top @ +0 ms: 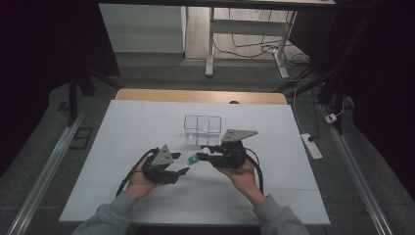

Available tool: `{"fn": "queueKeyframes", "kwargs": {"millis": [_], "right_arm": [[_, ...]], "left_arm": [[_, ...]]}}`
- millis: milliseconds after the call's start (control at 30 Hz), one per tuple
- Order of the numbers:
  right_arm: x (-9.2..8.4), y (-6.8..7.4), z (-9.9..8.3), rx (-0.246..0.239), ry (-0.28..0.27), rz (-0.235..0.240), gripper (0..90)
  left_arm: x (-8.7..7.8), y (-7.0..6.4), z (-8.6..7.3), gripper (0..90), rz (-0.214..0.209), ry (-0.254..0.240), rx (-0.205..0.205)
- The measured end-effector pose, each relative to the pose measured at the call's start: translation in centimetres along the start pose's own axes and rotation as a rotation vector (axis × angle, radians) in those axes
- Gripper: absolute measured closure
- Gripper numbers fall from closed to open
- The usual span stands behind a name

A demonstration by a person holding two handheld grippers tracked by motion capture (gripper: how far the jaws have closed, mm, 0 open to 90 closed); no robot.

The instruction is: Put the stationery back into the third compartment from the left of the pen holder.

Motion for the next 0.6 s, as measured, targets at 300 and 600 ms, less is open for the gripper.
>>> {"fn": "queueKeyframes", "kwargs": {"millis": [300, 600], "right_arm": [[-1.3, -1.0, 1.0, 0.001, -0.042, -0.038, 64.9], [-2.0, -1.6, 1.5, -0.013, -0.057, -0.069, 64.9]], "left_arm": [[-2.6, 0.2, -1.9, 37.3, 0.019, -0.006, -0.04], [-5.0, 0.5, -4.0, 36.5, 0.05, -0.017, -0.092]]}}
Point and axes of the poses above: each handheld gripper's, and its own axes: x roughly forward along the jaws, z roughly out of its top, y roughly to its left, the point moved 9 cm from there along x, roughly forward along the jaws, and after that the axes turned 12 degrees about -z, right-handed, at the moved point
